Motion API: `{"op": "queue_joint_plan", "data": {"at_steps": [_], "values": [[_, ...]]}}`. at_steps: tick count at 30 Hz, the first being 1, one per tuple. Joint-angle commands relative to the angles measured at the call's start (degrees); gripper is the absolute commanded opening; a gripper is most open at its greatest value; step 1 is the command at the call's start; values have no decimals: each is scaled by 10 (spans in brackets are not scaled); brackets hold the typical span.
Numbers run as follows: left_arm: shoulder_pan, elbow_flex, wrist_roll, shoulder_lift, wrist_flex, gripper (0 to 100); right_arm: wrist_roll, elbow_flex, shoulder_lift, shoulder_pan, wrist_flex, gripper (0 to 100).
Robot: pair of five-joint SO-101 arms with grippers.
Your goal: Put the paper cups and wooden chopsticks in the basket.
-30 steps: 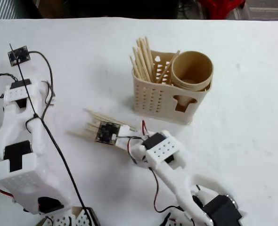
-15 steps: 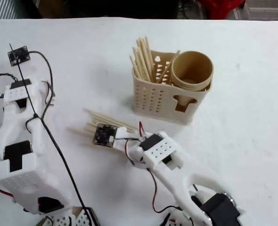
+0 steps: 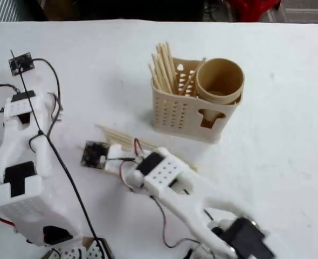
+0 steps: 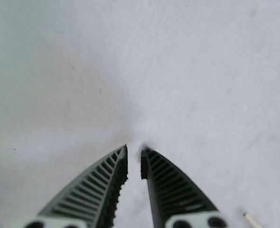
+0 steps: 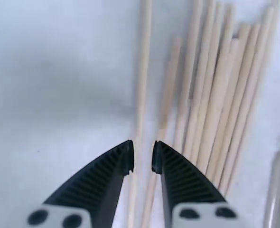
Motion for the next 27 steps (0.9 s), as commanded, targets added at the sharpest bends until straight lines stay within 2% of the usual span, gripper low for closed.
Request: {"op": "queue_joint_plan", "data": {"at_steps": [1,7,10,12,16,21,27], "values": [[-6,-4,-7,-4,-10,72,-2,-44,80,-6,-50,81],[-6,-4,-7,-4,-11,72,-2,-84,160,0,-47,77],[-6,-4,-7,-4,-11,72,-2,-86,164,7,-47,61],[-6,-4,-7,-4,-11,72,-2,-84,164,15,-46,12],[-6,-4,-7,-4,-10,72,-6,-89,160,27,-23,15],[-6,-4,-7,-4,-10,72,-8,-74,72,29,12,16],[-6,-4,-7,-4,-10,72,-39,-28,-128,29,43,16]]}}
